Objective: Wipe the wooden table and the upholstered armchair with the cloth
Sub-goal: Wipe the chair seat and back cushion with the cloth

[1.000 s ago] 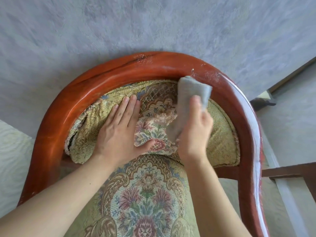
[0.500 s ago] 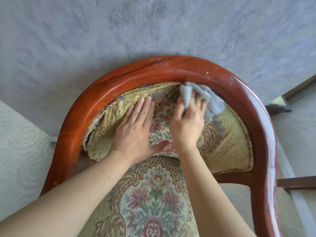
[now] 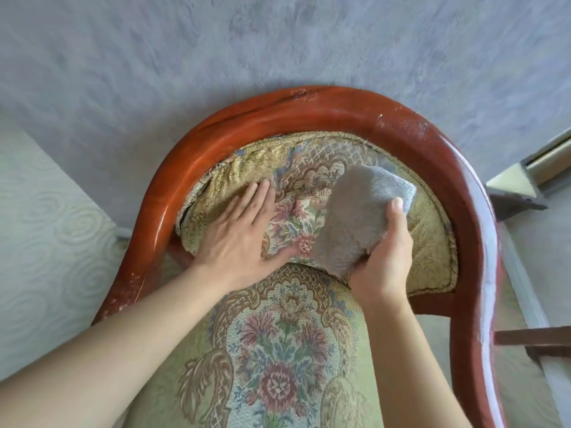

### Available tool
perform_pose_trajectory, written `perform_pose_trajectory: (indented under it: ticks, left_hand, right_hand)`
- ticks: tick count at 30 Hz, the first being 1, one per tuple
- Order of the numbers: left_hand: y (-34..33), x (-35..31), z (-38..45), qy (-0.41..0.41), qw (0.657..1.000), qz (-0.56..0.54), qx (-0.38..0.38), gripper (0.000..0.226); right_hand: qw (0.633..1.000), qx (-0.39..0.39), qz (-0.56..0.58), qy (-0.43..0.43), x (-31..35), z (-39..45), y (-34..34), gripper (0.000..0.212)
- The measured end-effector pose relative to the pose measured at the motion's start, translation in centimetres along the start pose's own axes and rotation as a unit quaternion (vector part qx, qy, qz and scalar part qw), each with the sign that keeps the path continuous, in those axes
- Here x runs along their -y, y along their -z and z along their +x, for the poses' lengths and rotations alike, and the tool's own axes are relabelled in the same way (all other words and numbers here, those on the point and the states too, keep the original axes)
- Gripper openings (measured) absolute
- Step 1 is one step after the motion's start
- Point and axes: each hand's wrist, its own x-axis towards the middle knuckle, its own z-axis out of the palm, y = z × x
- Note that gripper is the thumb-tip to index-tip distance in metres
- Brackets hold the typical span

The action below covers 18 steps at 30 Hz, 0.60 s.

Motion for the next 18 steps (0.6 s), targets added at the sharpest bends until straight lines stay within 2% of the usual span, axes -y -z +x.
perform_pose_trajectory:
  ticks: [5,8,12,14,18]
  left_hand:
    - [-0.4,-2.6,-9.3,0.007,0.996,-0.092,0.019,0.094]
    - [-1.0,-3.7,-17.6,-0.007,0.996,-0.073,0.05,0.095]
    - [0.2,-3.0,-29.7,-0.003,0.99,-0.035,0.137,0.096]
    - [1.7,-2.8,-34.4,0.035,0.989,-0.041,0.136,0.094]
    - [4.2,-2.0,-40.1,0.153,0.983,-0.048,0.084,0.096]
  right_hand:
    - [0.992,-0.039,0.0,-0.118,-3.3,-6.4,4.9,0.03]
    - [0.979,-0.044,0.007,-0.198,-5.5,-10.8,5.8,0.032]
    - [0.958,-0.021,0.026,-0.287,-7.5,-15.8,4.8,0.043]
    - [0.95,-0.004,0.02,-0.312,-7.9,-18.2,3.7,0.047]
    - [0.946,0.028,-0.003,-0.323,-8.1,-22.6,1.6,0.044]
